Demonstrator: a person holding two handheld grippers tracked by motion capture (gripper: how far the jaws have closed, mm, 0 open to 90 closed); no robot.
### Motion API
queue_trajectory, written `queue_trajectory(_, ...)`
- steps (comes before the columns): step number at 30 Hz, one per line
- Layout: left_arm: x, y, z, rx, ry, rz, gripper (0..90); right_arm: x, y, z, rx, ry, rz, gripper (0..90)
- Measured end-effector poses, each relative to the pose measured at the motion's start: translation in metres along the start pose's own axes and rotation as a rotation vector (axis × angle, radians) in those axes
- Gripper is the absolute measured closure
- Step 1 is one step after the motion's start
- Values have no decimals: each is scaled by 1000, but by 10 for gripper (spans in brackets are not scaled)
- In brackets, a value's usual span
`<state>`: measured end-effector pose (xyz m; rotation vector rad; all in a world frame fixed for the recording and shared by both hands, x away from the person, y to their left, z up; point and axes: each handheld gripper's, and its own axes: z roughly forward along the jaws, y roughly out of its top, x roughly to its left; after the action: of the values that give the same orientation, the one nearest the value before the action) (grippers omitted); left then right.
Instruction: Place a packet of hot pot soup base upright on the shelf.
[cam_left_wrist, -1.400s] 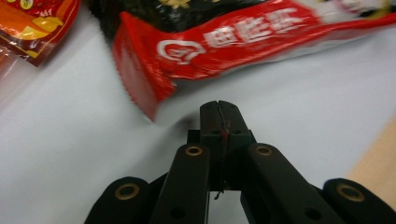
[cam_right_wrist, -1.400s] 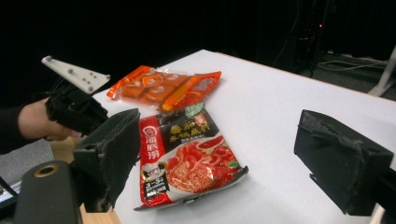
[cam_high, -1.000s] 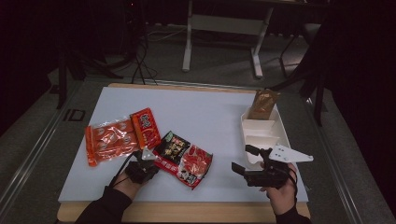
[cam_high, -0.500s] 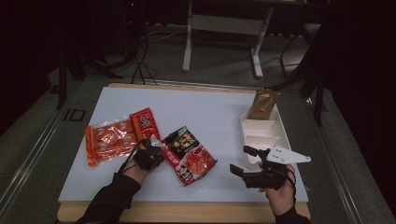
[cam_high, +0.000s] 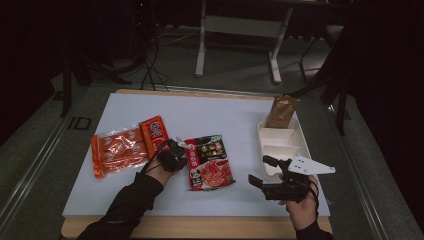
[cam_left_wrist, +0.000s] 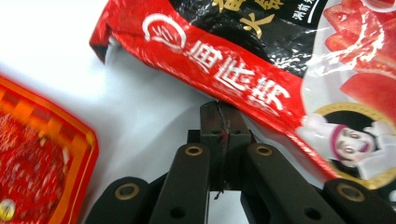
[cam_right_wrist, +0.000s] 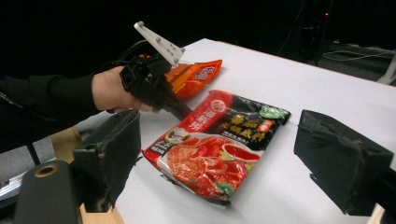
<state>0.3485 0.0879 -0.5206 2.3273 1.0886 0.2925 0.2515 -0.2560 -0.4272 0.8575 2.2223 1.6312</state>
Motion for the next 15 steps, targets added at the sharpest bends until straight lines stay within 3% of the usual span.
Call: queue_trajectory(15,-10,14,8,14,-34,39,900,-2,0,-2,-9,-3,-13,162)
